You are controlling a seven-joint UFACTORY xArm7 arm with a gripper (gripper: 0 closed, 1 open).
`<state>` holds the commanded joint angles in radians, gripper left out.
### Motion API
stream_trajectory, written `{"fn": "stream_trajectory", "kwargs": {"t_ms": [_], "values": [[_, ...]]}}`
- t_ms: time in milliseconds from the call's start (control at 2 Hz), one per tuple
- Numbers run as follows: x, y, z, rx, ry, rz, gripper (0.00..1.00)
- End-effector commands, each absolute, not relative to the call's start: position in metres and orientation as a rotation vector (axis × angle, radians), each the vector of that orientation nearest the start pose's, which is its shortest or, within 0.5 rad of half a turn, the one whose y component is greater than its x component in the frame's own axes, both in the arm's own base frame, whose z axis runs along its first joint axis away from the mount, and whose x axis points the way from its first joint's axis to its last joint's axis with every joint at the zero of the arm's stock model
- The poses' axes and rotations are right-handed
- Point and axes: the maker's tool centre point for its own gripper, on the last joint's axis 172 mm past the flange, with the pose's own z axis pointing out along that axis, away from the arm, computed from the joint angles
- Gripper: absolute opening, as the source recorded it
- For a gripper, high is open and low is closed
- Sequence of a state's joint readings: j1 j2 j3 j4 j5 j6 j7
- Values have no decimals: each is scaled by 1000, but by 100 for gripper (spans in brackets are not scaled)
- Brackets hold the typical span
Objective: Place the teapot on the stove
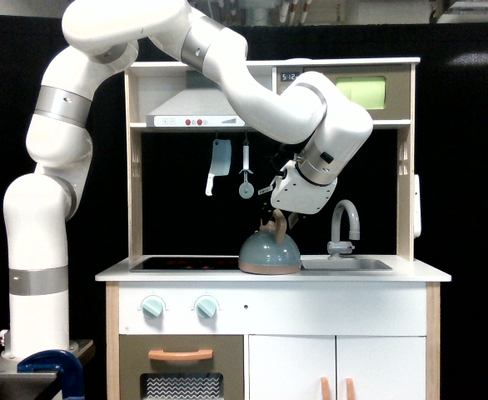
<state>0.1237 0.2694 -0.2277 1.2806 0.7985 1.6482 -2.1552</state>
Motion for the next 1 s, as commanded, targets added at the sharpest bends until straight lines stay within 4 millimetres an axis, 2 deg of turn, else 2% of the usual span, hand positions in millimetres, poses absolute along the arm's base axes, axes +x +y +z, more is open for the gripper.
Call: {"fn": "stream_trajectory", "kwargs": {"t_ms": [500, 1000], "values": [[422, 164, 215, -1369, -1787, -493, 0], [415, 163, 226, -1369, -1787, -493, 0]]}}
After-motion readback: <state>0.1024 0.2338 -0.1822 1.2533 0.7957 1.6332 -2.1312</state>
